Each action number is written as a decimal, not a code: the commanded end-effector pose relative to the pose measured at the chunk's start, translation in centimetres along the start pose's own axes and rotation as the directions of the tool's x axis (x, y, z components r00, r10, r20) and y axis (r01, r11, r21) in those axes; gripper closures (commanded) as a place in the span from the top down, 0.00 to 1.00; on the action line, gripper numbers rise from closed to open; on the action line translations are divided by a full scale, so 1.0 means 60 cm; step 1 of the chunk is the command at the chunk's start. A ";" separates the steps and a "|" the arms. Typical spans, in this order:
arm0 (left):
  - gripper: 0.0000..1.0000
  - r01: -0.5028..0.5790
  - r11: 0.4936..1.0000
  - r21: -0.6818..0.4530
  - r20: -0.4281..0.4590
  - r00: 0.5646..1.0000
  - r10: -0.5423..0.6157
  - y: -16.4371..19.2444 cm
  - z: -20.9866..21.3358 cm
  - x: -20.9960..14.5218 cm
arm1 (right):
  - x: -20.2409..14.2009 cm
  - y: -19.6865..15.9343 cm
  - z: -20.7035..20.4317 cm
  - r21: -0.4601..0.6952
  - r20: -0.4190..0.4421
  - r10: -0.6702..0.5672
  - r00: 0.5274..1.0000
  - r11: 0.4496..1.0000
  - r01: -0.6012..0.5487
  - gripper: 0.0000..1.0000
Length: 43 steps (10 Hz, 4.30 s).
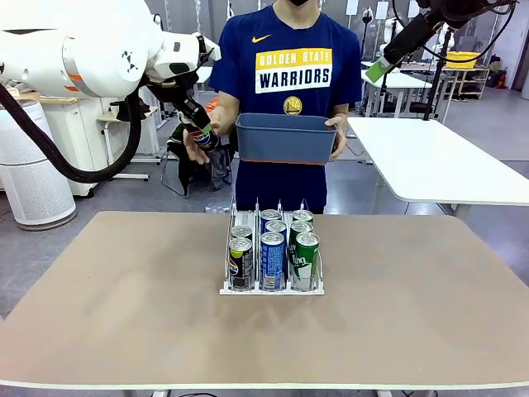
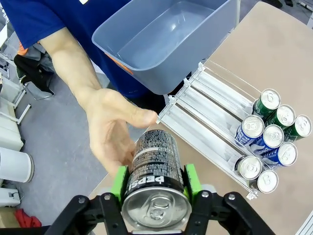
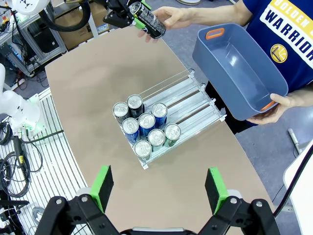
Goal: Fill the beverage cans into the dispenser.
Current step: Place the picked Pepsi coke in the line of the Automatic Can Dispenser with the same cans.
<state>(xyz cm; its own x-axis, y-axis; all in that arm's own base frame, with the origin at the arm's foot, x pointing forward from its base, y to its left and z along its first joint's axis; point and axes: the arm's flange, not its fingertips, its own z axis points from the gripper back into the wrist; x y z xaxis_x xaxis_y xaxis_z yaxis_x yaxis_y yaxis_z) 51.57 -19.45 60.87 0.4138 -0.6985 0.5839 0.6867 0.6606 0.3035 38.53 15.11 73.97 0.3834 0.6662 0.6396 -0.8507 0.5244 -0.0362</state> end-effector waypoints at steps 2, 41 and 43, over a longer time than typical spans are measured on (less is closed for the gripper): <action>0.00 0.002 1.000 0.006 0.003 1.000 -0.002 0.006 0.005 -0.002 | -0.001 0.001 0.001 0.011 -0.005 -0.003 1.000 1.000 0.003 1.00; 0.58 0.108 0.985 -0.132 -0.109 0.986 -0.123 -0.441 0.130 -0.114 | -0.001 0.001 0.001 0.011 -0.005 -0.003 1.000 1.000 0.003 1.00; 0.58 0.161 0.970 -0.183 -0.074 0.981 -0.177 -0.472 0.112 -0.144 | -0.001 0.001 0.001 0.011 -0.005 -0.003 1.000 1.000 0.003 1.00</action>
<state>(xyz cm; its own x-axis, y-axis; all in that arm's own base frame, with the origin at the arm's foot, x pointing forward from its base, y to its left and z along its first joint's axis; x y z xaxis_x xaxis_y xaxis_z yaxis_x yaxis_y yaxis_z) 24.31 -30.71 53.22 0.3565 -0.8311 0.4269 0.8314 0.4907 0.2610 38.54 15.12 73.98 0.3833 0.6664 0.6395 -0.8509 0.5240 -0.0360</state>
